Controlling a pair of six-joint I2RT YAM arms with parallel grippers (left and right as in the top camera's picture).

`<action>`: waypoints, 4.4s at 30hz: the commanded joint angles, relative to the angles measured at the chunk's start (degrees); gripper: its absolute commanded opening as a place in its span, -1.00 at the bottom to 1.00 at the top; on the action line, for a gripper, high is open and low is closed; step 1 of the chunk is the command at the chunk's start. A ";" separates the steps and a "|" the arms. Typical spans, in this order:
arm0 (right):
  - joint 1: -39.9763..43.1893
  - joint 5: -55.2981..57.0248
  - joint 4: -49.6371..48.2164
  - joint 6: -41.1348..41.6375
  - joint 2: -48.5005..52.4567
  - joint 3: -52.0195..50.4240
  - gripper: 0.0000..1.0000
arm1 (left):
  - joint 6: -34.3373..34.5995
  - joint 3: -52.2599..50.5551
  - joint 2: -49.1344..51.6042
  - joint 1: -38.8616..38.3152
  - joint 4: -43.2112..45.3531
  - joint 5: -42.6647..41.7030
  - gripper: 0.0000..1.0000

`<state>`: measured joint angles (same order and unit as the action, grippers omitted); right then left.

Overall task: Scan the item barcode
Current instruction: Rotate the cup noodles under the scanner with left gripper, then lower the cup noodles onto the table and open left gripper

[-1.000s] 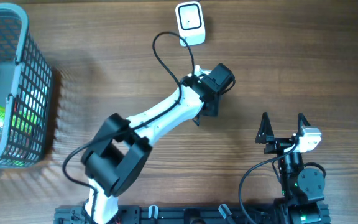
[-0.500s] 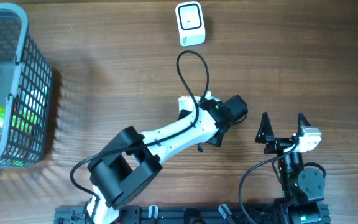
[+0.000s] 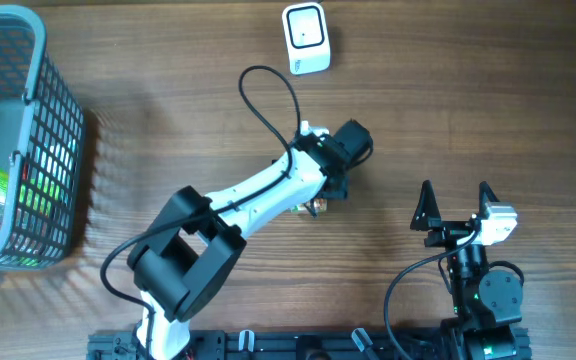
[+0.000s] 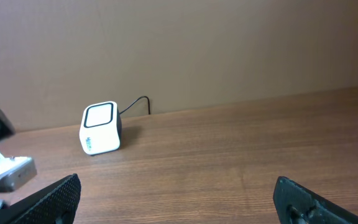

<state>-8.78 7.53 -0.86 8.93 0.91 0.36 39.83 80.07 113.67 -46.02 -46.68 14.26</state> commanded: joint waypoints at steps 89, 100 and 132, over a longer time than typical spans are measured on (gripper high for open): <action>0.24 0.28 -0.31 0.07 -0.26 -0.07 0.99 | -12.50 -9.25 -8.87 23.02 -1.20 -17.94 -0.89; 0.24 0.28 -0.31 0.09 -0.26 -0.07 1.00 | -12.70 -10.10 -9.25 14.58 2.32 -29.05 -0.81; 0.24 0.28 -0.31 0.09 -0.26 -0.07 1.00 | -12.44 -9.90 -11.98 2.99 9.60 -25.53 -0.43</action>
<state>-8.78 7.53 -0.86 8.93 0.91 0.36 27.86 70.00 102.74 -42.70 -37.82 -12.03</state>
